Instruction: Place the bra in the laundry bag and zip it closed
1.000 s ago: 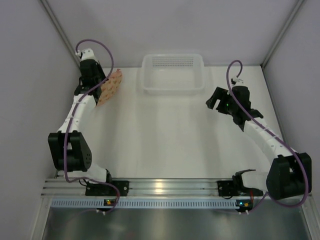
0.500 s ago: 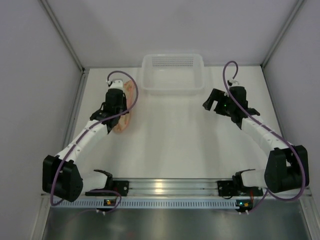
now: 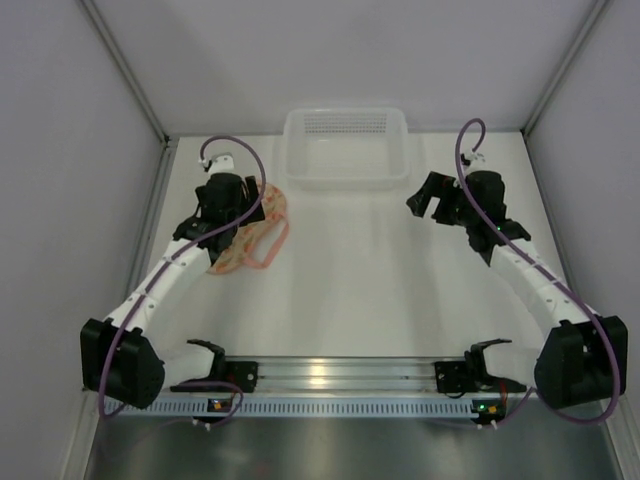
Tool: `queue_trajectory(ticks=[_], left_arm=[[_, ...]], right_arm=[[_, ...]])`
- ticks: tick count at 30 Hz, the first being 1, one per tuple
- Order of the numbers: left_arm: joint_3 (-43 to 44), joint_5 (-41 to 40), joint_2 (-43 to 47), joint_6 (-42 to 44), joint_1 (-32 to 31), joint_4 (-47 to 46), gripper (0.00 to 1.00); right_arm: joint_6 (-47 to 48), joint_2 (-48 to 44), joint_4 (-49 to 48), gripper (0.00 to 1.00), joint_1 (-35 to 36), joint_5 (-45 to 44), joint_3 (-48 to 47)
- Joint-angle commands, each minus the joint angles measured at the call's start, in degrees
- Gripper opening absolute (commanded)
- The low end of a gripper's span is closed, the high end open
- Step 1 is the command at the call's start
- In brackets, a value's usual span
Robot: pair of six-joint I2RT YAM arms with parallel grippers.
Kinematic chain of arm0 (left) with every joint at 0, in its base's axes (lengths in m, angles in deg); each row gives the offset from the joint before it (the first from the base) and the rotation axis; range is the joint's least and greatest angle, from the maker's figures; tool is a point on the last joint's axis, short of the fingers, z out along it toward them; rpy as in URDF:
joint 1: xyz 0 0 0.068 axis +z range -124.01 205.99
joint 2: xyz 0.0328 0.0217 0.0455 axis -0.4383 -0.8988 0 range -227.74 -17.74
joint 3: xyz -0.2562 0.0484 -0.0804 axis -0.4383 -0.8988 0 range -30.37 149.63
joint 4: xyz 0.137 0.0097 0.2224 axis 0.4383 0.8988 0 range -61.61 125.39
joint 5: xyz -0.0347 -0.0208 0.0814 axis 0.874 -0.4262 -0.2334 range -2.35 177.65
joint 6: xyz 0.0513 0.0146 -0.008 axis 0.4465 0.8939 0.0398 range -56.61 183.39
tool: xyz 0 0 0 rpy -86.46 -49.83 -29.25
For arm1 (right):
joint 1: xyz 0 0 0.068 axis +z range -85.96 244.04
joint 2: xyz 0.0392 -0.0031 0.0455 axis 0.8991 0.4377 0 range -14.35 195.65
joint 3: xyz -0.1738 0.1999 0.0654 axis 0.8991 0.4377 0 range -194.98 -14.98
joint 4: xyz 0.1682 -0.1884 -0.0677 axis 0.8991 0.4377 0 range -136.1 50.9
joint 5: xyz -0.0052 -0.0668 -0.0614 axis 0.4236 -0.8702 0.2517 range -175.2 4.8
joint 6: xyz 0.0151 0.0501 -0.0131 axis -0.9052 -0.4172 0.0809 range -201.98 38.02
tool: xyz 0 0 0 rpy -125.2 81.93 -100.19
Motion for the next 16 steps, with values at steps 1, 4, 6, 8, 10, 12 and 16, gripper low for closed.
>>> queue_trajectory(ticks=[1,4,6,8,10,12,16], left_arm=[[1.88,3.94,-3.42,-2.33,0.14,-1.53,0.85],[2.24,5.17,-5.36,-4.09,0.14,-1.44,0.86],[1.89,5.35,-4.58,-4.09,0.22,-1.44,0.88],[1.54,5.61,-3.26,-4.0,0.57,-1.44,0.89],[1.1,6.4,-2.47,-4.09,1.45,-1.53,0.89],[0.22,7.37,-0.89,-4.35,1.98,-2.75,0.89],[-2.94,12.28,1.84,-5.5,4.52,-6.36,0.89]], right_arm=[[2.86,-3.33,-4.01,1.0,-0.55,0.85,-0.4],[4.35,-6.41,-5.94,0.99,-0.55,-0.46,0.39],[5.06,-8.07,-7.08,0.99,-0.55,-1.08,0.48],[5.77,-9.13,-7.53,0.99,-0.55,-1.08,0.83],[5.68,-10.37,-9.18,1.0,-0.55,-1.26,1.7],[5.59,-11.24,-9.81,1.0,-0.63,-1.43,2.58],[5.68,-12.3,-9.99,1.0,-0.55,-1.17,3.11]])
